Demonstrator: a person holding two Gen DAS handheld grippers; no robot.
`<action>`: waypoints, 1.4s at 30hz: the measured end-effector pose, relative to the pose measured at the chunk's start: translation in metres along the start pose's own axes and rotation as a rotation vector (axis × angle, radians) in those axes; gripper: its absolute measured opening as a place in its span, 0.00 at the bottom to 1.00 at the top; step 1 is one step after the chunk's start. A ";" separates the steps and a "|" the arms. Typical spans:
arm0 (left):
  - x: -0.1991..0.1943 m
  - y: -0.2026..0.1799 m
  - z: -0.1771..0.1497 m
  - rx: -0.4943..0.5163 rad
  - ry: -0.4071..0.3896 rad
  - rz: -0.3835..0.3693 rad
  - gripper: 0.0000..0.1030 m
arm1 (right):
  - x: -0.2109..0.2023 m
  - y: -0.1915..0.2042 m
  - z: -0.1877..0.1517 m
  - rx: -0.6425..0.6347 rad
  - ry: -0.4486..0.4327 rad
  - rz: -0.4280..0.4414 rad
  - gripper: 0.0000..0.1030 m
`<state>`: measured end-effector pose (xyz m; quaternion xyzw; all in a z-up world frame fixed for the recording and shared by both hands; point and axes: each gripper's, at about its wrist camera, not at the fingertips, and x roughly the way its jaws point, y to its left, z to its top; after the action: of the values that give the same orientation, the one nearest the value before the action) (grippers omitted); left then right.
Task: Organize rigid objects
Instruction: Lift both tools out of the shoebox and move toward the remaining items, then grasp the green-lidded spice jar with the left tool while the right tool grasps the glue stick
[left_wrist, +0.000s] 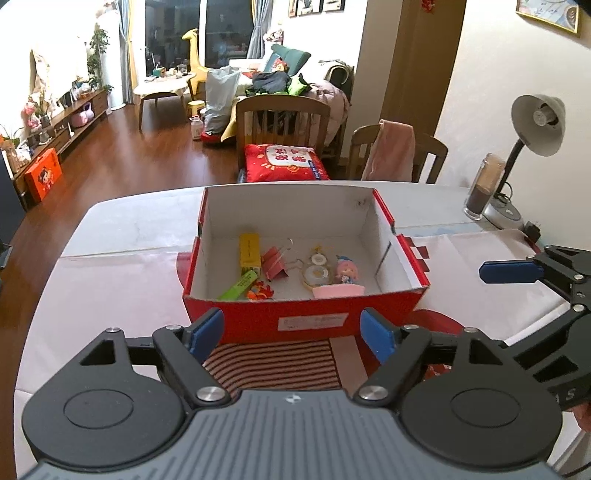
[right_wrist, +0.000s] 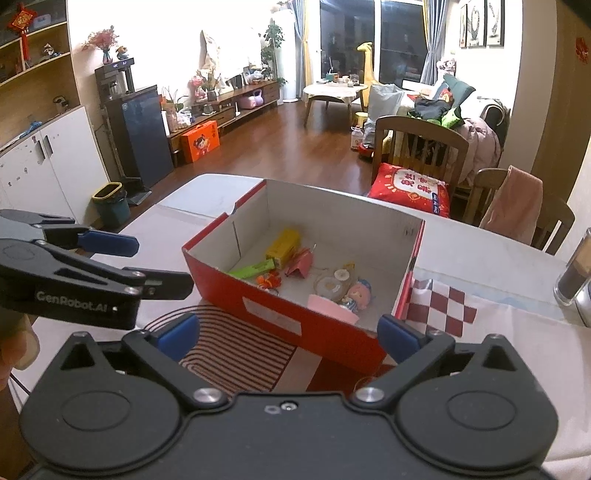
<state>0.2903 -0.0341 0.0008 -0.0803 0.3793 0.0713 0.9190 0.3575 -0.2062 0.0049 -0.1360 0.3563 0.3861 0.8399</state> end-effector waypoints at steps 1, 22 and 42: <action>-0.002 0.000 -0.002 0.002 -0.003 0.000 0.79 | -0.001 0.001 -0.002 -0.001 0.001 0.000 0.99; 0.003 0.025 -0.084 -0.105 0.137 -0.034 0.99 | 0.013 0.018 -0.082 -0.087 0.093 0.058 0.99; 0.033 -0.003 -0.155 0.056 0.211 -0.030 0.99 | 0.076 0.037 -0.131 -0.227 0.275 0.080 0.75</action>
<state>0.2080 -0.0664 -0.1309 -0.0672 0.4747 0.0383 0.8767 0.2994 -0.2057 -0.1391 -0.2672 0.4272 0.4349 0.7463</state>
